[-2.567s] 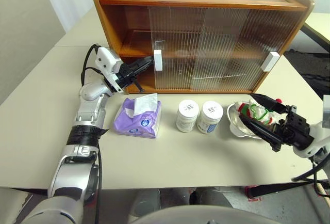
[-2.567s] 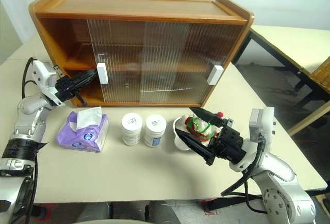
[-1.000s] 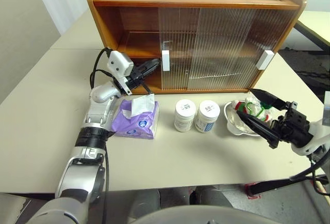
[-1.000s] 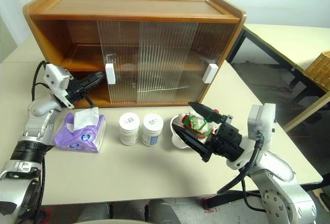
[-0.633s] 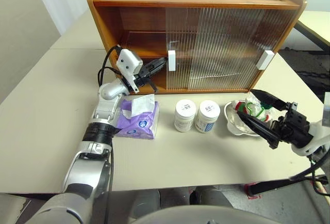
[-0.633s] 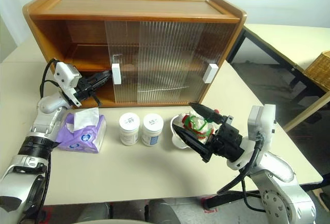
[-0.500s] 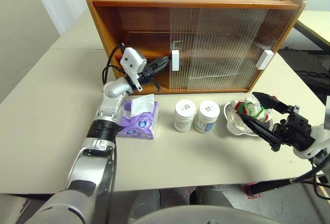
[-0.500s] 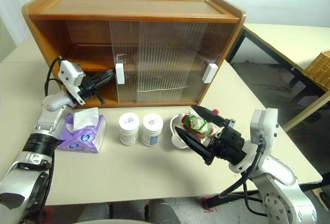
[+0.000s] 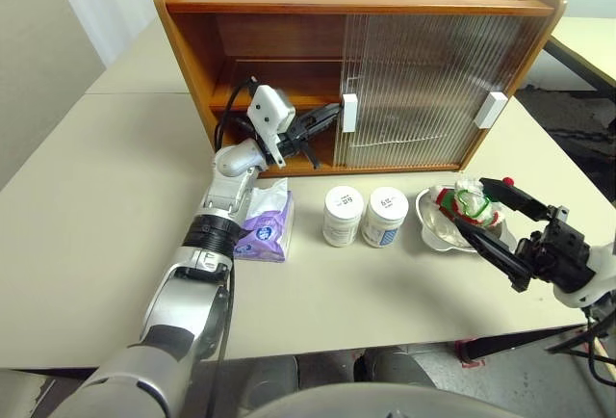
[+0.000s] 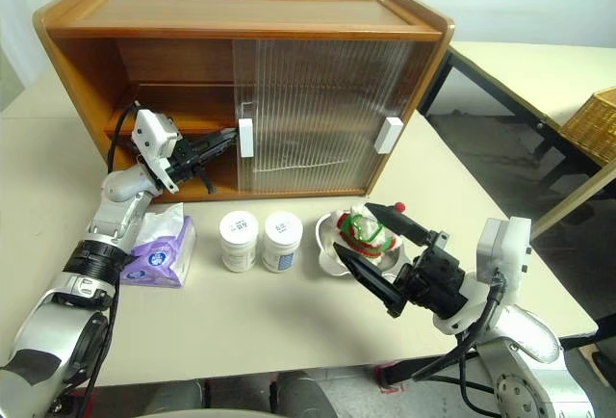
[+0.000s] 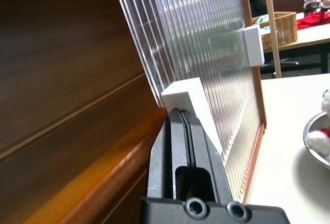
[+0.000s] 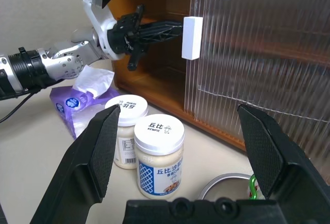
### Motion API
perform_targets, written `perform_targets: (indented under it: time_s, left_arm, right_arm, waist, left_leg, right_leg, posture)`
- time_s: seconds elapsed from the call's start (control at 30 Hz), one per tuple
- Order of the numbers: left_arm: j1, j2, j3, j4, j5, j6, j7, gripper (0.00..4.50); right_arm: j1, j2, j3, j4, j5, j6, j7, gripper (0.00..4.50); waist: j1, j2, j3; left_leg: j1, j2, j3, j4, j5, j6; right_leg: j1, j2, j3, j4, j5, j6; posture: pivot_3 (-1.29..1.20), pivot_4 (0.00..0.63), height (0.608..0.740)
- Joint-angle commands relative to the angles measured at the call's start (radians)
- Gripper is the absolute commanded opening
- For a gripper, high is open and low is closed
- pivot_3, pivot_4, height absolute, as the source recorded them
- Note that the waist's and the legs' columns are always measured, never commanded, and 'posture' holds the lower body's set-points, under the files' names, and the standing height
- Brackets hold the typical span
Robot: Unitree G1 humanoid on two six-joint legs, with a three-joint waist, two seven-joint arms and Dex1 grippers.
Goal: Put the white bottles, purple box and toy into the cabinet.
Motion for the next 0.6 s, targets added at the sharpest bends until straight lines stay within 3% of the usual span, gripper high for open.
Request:
perform_targets:
  time_s: [0.03,0.13,0.23,0.5,0.6]
  left_arm:
    - [-0.008,0.024,0.011,-0.006,0.0,0.017,-0.001,0.05]
    - [0.013,0.075,0.031,-0.05,-0.039,0.067,-0.038,0.05]
    - [0.063,0.199,0.076,-0.156,-0.137,0.206,-0.146,0.64]
    - [0.189,0.548,0.123,-0.401,-0.324,0.722,-0.379,3.34]
    - [0.219,0.621,0.126,-0.448,-0.347,0.859,-0.398,4.44]
  right_arm:
    - [0.007,-0.004,-0.02,0.009,0.0,-0.009,0.009,4.5]
    - [0.0,-0.006,-0.016,0.011,-0.001,-0.007,0.008,4.5]
    - [-0.021,-0.005,0.006,0.01,-0.006,0.001,0.002,4.5]
    - [-0.081,-0.015,0.043,0.039,-0.016,0.016,0.014,4.5]
    - [-0.094,-0.021,0.051,0.036,-0.015,0.024,0.01,4.5]
  waist:
    - [-0.001,0.002,-0.001]
    - [-0.003,0.002,-0.001]
    - [-0.013,0.003,-0.002]
    - [-0.006,0.004,-0.003]
    - [0.004,0.005,-0.003]
  left_leg:
    - [0.0,0.0,0.0,0.0,0.0,0.0]
    - [-0.001,0.0,0.0,0.0,-0.001,0.001]
    - [0.0,0.0,0.0,-0.002,-0.001,0.001]
    - [-0.001,0.002,0.0,-0.004,-0.001,0.001]
    - [-0.001,0.002,-0.001,-0.004,-0.001,0.001]
  right_leg:
    - [0.0,0.0,0.0,-0.001,0.003,-0.002]
    - [0.0,0.0,0.001,-0.002,0.004,-0.001]
    - [-0.001,0.0,0.001,-0.002,0.006,-0.005]
    - [-0.004,0.0,0.0,-0.001,0.001,-0.017]
    - [-0.007,0.0,0.0,-0.001,0.001,-0.02]
  posture:
    - [-0.02,0.0,0.74]
    - [-0.01,0.0,0.74]
    - [0.01,0.0,0.74]
    - [0.05,0.0,0.74]
    - [0.06,0.0,0.74]
